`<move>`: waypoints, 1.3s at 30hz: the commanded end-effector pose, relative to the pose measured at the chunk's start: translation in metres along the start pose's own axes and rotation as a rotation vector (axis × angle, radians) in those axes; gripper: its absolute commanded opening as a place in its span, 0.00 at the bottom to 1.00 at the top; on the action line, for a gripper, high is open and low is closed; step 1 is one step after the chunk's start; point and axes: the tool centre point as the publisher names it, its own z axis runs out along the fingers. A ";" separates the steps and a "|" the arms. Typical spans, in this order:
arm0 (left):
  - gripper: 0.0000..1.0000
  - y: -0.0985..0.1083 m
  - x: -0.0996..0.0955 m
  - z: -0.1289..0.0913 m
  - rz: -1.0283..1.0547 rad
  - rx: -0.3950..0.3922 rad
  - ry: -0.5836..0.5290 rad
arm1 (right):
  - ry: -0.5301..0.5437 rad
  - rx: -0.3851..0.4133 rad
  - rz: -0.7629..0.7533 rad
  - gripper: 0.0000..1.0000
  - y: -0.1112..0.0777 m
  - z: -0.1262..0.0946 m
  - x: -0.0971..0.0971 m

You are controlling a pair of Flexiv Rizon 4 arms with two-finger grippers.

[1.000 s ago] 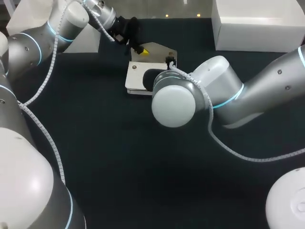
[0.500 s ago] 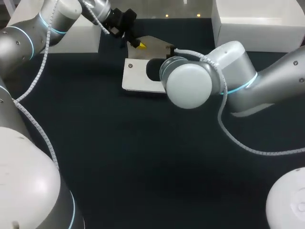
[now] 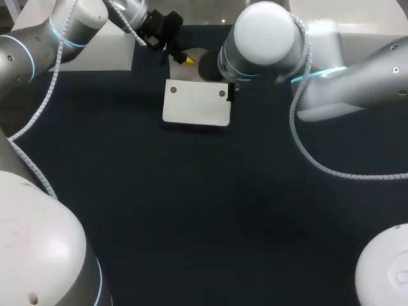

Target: Pick up the bag, open it, inspect its contents, close it, and place it on the opposite side

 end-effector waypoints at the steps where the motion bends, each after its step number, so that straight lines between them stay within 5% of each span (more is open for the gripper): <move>1: 0.00 -0.002 0.003 -0.001 0.001 0.000 -0.009 | 0.001 0.006 0.000 0.00 0.002 0.000 0.000; 19: 0.00 -0.020 0.003 -0.021 -0.074 0.018 -0.042 | 0.008 -0.011 0.000 0.00 0.018 0.019 -0.030; 39: 0.00 -0.028 0.006 -0.028 -0.059 0.052 -0.032 | 0.088 -0.010 -0.035 0.00 0.017 0.057 -0.025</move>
